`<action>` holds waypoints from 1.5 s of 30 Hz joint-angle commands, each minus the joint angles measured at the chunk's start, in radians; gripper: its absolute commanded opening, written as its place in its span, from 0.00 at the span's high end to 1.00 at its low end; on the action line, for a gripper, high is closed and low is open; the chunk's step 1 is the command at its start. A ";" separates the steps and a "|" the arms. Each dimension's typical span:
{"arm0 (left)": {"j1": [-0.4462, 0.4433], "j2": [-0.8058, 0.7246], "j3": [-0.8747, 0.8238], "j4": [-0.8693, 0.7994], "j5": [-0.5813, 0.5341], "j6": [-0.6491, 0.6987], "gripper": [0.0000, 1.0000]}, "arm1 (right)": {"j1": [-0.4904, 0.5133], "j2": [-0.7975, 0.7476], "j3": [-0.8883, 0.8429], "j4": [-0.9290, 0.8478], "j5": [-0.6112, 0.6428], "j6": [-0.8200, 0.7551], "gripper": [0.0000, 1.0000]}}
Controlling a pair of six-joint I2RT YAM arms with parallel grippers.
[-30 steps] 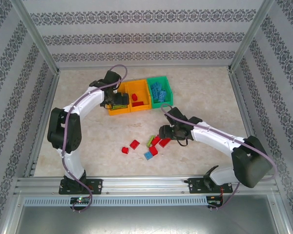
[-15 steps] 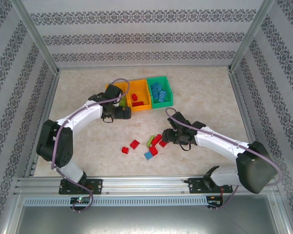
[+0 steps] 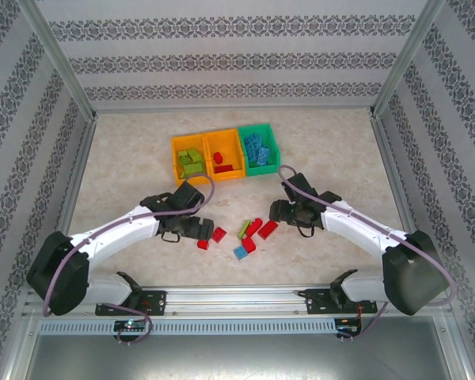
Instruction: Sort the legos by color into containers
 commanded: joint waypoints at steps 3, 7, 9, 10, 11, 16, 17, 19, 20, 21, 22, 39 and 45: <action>-0.077 -0.031 -0.052 0.019 0.005 -0.070 0.02 | -0.040 -0.004 0.044 0.011 -0.016 -0.044 0.29; -0.122 -0.003 -0.074 0.042 0.004 -0.092 0.06 | -0.054 0.004 0.048 0.014 -0.021 -0.049 0.28; -0.136 0.017 -0.070 0.043 -0.003 -0.095 0.10 | -0.058 0.004 0.043 0.015 -0.022 -0.049 0.28; -0.141 0.025 -0.066 0.044 -0.008 -0.095 0.11 | -0.060 0.004 0.038 0.016 -0.022 -0.048 0.28; -0.147 0.037 -0.059 0.048 -0.011 -0.094 0.12 | -0.063 0.004 0.035 0.019 -0.023 -0.046 0.28; -0.157 0.097 -0.028 0.060 -0.001 -0.090 0.23 | -0.071 -0.001 0.018 0.019 -0.025 -0.039 0.28; -0.157 0.111 -0.026 0.059 -0.001 -0.089 0.23 | -0.072 -0.005 0.013 0.019 -0.023 -0.038 0.28; -0.157 0.138 -0.024 0.063 -0.002 -0.088 0.24 | -0.077 -0.018 0.003 0.021 -0.022 -0.035 0.28; -0.157 0.149 -0.021 0.066 -0.001 -0.087 0.25 | -0.079 -0.023 -0.001 0.021 -0.021 -0.035 0.27; -0.157 0.162 -0.016 0.069 -0.001 -0.087 0.26 | -0.082 -0.029 -0.006 0.019 -0.021 -0.034 0.27; -0.157 0.175 -0.009 0.069 -0.001 -0.087 0.28 | -0.086 -0.034 -0.011 0.019 -0.022 -0.033 0.27; -0.157 0.236 0.053 0.036 -0.040 -0.111 0.65 | -0.109 -0.091 -0.071 0.031 -0.023 -0.018 0.27; -0.157 0.206 0.161 -0.058 -0.113 -0.077 0.65 | -0.106 -0.088 -0.070 0.034 -0.022 -0.020 0.27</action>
